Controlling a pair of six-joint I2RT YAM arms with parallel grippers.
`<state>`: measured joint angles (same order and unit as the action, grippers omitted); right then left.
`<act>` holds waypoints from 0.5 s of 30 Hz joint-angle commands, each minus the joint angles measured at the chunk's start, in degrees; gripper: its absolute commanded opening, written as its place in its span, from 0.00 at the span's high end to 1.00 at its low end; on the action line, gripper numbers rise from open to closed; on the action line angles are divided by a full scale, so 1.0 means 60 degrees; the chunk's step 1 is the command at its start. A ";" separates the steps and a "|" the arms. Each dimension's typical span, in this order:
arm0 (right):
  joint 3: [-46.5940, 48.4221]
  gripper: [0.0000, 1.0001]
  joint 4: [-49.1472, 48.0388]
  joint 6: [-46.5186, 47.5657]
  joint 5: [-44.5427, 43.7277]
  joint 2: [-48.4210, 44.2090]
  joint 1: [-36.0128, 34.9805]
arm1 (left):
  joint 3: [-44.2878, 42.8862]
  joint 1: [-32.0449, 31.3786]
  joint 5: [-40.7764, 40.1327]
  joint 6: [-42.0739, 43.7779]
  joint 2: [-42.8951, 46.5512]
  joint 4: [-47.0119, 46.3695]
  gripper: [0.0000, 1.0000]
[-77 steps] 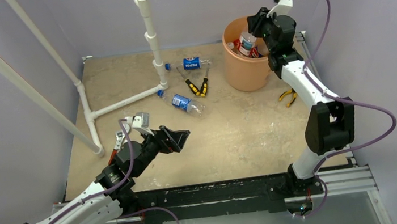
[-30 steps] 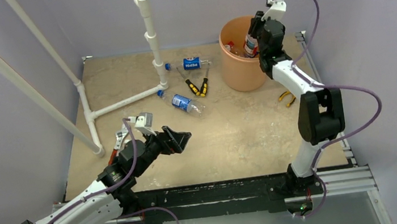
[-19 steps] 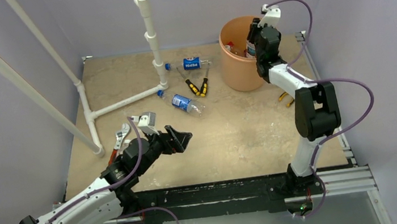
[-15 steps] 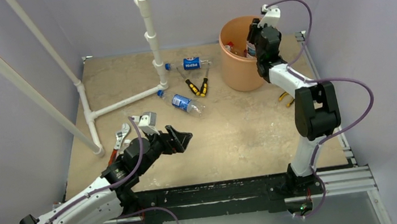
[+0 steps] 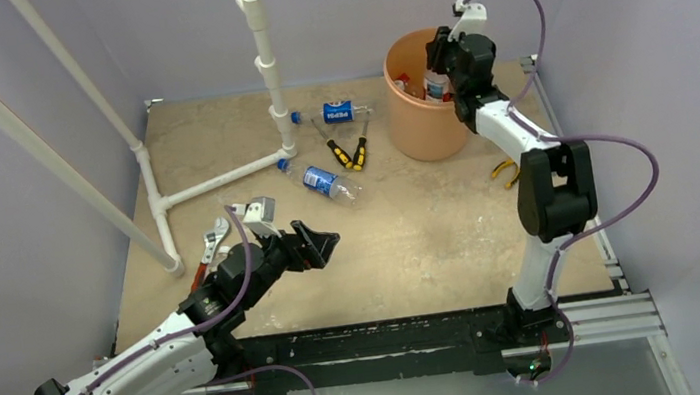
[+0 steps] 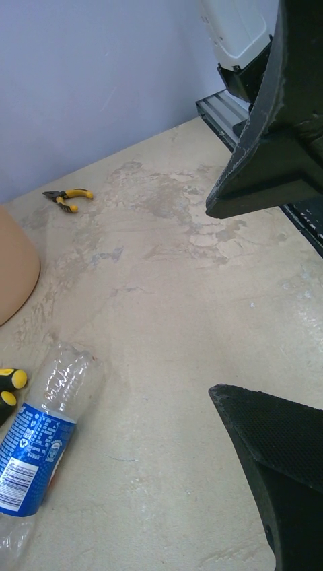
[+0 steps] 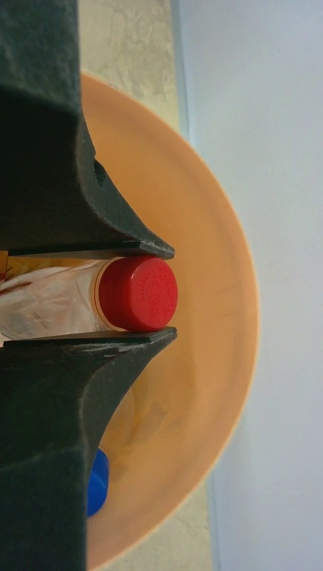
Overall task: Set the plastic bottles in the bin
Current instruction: Place the plastic bottle in the trash bin.
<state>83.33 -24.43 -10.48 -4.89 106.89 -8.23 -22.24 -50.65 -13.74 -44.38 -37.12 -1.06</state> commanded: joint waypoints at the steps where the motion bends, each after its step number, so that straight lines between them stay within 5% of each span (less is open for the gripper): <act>1: -0.0100 1.00 0.1336 -0.0042 0.0093 0.0706 0.0016 | -0.0177 -0.0014 0.0010 -0.0017 0.0113 -0.0402 0.07; 6: -0.0490 0.96 0.1431 -0.0096 -0.0080 0.0911 0.0038 | -0.0234 -0.0011 0.0003 0.0070 0.0100 -0.0351 0.07; 10: -0.0746 0.44 0.1261 -0.0217 -0.0096 0.0617 0.0031 | -0.0214 -0.0010 0.0019 0.0035 0.0100 -0.0336 0.07; 15: -0.0551 0.16 0.1261 -0.0472 -0.0084 0.0039 0.0041 | -0.0199 -0.0010 0.0019 -0.0017 0.0186 -0.0350 0.07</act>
<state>80.03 -18.20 -11.86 -4.97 109.45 -8.10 -22.24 -50.65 -13.72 -44.38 -36.84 -1.17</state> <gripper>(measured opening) 0.775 0.932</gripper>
